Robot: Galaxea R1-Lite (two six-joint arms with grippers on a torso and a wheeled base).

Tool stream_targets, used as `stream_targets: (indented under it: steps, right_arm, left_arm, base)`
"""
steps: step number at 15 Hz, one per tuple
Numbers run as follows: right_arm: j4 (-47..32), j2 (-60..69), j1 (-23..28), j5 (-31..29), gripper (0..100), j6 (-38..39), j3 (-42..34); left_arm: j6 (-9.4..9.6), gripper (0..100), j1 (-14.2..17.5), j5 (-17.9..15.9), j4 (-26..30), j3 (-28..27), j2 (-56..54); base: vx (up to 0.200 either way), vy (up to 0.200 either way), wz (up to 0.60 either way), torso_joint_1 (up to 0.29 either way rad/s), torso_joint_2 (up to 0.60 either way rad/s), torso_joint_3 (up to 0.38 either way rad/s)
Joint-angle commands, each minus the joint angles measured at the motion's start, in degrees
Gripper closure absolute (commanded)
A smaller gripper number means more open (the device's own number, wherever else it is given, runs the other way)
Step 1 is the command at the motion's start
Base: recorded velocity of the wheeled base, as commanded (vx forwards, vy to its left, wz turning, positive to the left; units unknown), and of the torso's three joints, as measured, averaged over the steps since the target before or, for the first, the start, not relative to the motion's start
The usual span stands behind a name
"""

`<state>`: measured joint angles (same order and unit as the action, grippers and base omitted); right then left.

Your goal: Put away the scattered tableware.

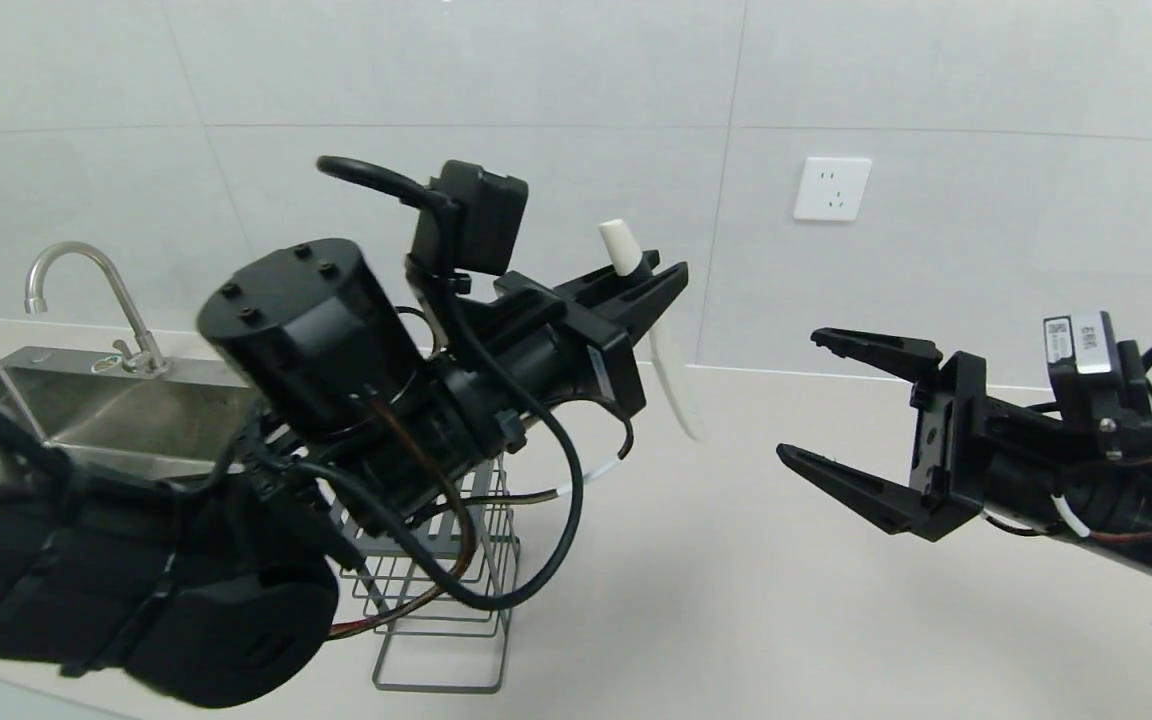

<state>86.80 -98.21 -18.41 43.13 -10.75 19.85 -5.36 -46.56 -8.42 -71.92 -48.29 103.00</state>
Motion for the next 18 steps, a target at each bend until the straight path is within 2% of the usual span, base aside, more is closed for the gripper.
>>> stream_targets:
  steps: [1, 3, 4, 6, 8, 11, 12, 14, 16, 18]
  right_arm:
    - [-0.1, 2.1, 1.7, -0.1, 0, 0.1, -0.1]
    - [-0.1, 3.3, 2.6, -1.0, 0, 0.6, -1.6]
    - [0.0, 3.4, 3.6, -1.5, 0, 0.6, -3.9]
    - [0.0, 4.2, 5.3, -5.2, 0, 0.6, -6.0]
    - [-0.1, 9.3, 10.6, -7.5, 0, 1.1, -10.0]
    - [-0.3, 20.9, 19.3, -7.6, 0, 1.3, -14.7]
    - [-0.7, 25.5, 20.8, -7.6, 0, 1.3, -16.9]
    - [-2.1, 33.8, 21.0, -7.6, 0, 1.0, -19.8]
    - [-8.5, 44.7, 21.1, -7.7, 0, 1.1, -19.8]
    - [-19.7, 58.7, 20.5, -7.7, 0, 0.7, -19.8]
  left_arm:
    - [0.53, 100, 0.1, 0.0, -0.6, 6.7, -8.4]
    - [0.62, 100, 1.7, -0.1, -0.6, 8.5, -11.0]
    - [1.06, 100, 4.0, -0.4, -0.6, 9.0, -11.8]
    - [2.2, 100, 6.6, -0.5, -0.6, 9.1, -11.8]
    - [2.82, 100, 6.7, -0.5, -0.5, 9.8, -11.9]
    - [3.08, 100, 6.7, -0.5, -0.5, 10.7, -12.8]
    - [2.99, 100, 6.8, -0.4, -0.5, 12.0, -13.9]
    - [3.08, 100, 9.2, -0.4, -0.6, 16.1, -17.0]
    - [3.08, 100, 9.6, -0.5, -0.4, 16.6, -20.6]
    - [2.99, 100, 9.8, -0.5, -0.1, 16.8, -22.8]
  base:
    - [0.0, 0.0, 0.0, 0.0, 0.0, 0.0]
    - [0.0, 0.0, 0.0, 0.0, 0.0, 0.0]
    - [0.0, 0.0, 0.0, 0.0, 0.0, 0.0]
    - [0.0, 0.0, 0.0, 0.0, 0.0, 0.0]
    - [0.0, 0.0, 0.0, 0.0, 0.0, 0.0]
    - [0.0, 0.0, 0.0, 0.0, 0.0, 0.0]
    - [0.0, 0.0, 0.0, 0.0, 0.0, 0.0]
    - [0.0, 0.0, 0.0, 0.0, 0.0, 0.0]
    - [0.0, 0.0, 0.0, 0.0, 0.0, 0.0]
    - [0.0, 0.0, 0.0, 0.0, 0.0, 0.0]
